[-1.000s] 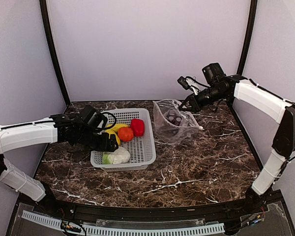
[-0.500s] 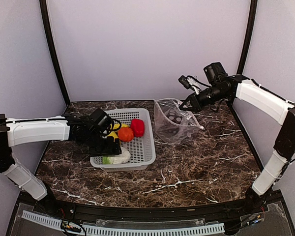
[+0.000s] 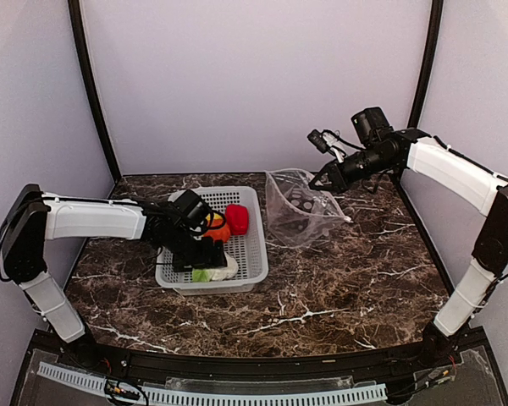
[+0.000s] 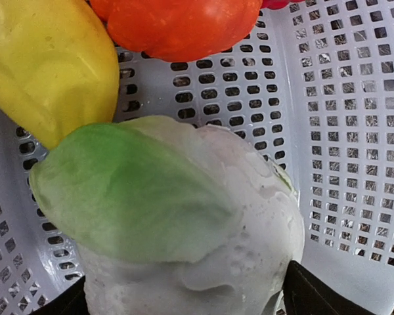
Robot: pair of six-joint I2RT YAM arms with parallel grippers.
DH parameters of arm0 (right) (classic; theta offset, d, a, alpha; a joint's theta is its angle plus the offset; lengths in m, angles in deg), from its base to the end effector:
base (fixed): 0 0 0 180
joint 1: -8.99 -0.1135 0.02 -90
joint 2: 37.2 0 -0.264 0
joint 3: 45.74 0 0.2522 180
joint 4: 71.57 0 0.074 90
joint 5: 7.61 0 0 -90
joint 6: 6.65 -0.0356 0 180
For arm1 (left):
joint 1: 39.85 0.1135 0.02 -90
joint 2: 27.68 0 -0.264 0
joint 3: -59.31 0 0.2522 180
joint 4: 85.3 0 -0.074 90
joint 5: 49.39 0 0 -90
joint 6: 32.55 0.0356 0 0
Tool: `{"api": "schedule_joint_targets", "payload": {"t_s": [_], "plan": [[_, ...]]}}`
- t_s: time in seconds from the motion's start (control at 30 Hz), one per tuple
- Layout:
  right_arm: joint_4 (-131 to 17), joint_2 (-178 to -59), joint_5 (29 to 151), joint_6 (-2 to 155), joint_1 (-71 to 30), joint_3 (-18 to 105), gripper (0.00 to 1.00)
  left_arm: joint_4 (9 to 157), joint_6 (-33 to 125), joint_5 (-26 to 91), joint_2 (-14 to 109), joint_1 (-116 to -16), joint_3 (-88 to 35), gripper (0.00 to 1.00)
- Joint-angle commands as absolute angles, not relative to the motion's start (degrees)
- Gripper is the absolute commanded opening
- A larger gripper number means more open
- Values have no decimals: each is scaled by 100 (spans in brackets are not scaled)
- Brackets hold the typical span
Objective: Place the food in the zip-top bag and seal the zipper
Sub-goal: Pick up the fake vegetable from the bin.
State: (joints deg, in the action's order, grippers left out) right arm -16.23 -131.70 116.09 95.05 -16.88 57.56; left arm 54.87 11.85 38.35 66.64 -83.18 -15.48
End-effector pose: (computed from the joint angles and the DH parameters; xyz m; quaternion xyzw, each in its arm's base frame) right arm 0.3164 0.1754 0.3401 -0.3879 0.8071 0.3109 0.3184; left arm 0.2416 -0.2298 0.1982 -0.0139 0.9642 -0.1986 0.1752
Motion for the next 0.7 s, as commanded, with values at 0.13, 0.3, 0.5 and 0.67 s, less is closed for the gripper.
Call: {"api": "schedule_joint_targets", "payload": {"t_s": [0.13, 0.3, 0.5, 0.67], "plan": [[-1715, -13004, 11644, 9544, -1729, 5642, 0, 5524, 1325, 3995, 6896, -8261, -1683, 78], [-1623, -13013, 11523, 9602, -1729, 5732, 0, 5538, 1456, 4371, 6427, -8273, -1666, 71], [-1322, -13079, 11225, 9792, -1729, 6138, 0, 5648, 1841, 4574, 5580, -8267, -1573, 65], [-830, -13470, 10351, 9933, -1630, 7129, 0, 5853, 2348, 4614, 5105, -8273, -1466, 60]]}}
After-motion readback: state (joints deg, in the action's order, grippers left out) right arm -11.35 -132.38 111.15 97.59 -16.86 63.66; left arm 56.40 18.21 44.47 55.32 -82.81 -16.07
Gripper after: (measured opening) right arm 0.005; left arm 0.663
